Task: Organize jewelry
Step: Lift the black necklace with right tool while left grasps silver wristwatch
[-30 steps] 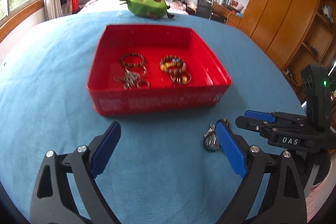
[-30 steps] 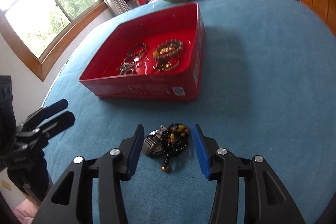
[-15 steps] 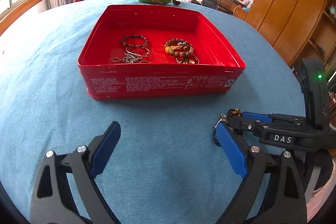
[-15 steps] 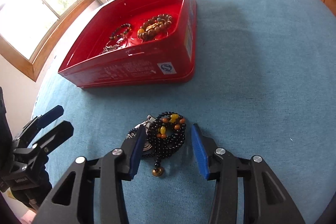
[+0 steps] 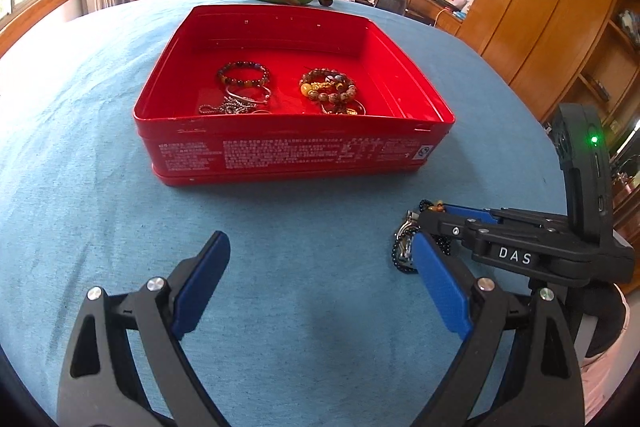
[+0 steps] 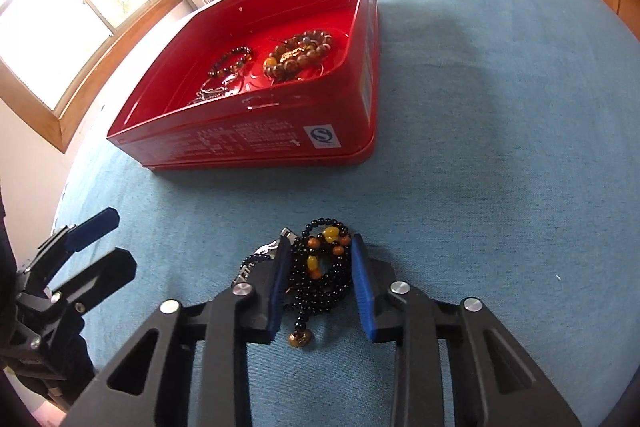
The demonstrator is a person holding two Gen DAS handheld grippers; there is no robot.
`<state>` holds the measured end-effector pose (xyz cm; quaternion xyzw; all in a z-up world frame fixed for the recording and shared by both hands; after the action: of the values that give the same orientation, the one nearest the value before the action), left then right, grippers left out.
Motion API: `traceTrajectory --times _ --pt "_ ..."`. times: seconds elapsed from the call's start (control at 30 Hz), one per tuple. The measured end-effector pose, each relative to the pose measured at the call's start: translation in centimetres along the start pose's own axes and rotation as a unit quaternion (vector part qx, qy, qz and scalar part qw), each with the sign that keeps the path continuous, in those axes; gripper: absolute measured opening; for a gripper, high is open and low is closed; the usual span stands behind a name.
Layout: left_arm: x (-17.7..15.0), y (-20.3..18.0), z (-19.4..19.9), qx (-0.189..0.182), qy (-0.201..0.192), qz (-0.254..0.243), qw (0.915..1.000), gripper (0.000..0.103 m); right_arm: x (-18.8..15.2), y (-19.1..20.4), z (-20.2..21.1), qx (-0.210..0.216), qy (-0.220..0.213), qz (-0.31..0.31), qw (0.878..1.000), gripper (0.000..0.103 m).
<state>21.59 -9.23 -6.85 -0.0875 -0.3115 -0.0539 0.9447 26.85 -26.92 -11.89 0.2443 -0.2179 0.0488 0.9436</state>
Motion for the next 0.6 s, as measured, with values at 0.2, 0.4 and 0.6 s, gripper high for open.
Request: traceTrajectory --times 0.2,0.4,0.6 --pt "0.2 0.4 -0.2 -0.003 0.004 0.010 0.9999 0.091 0.2 0.6 1.1 0.033 -0.014 -0.001 0.999 0.018" --pt "0.1 0.3 -0.3 -0.007 0.009 0.009 0.9999 0.091 0.5 2.3 3.0 0.083 -0.035 0.020 0.996 0.018" --pt "0.2 0.6 -0.5 -0.009 0.013 0.017 0.9997 0.091 0.6 4.0 4.0 0.127 -0.043 0.037 0.990 0.018"
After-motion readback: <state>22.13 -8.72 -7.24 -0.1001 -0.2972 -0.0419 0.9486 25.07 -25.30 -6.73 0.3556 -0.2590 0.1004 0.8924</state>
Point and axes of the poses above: each gripper's, at about its wrist camera, not at the fingertips, and z roughly against the way its jaws point, y to its left, x to its top, the point moved 5 cm from there along -z, roughly the way its jaws point, and after that the axes turned 6 degrees about x, right-handed, at the moved point
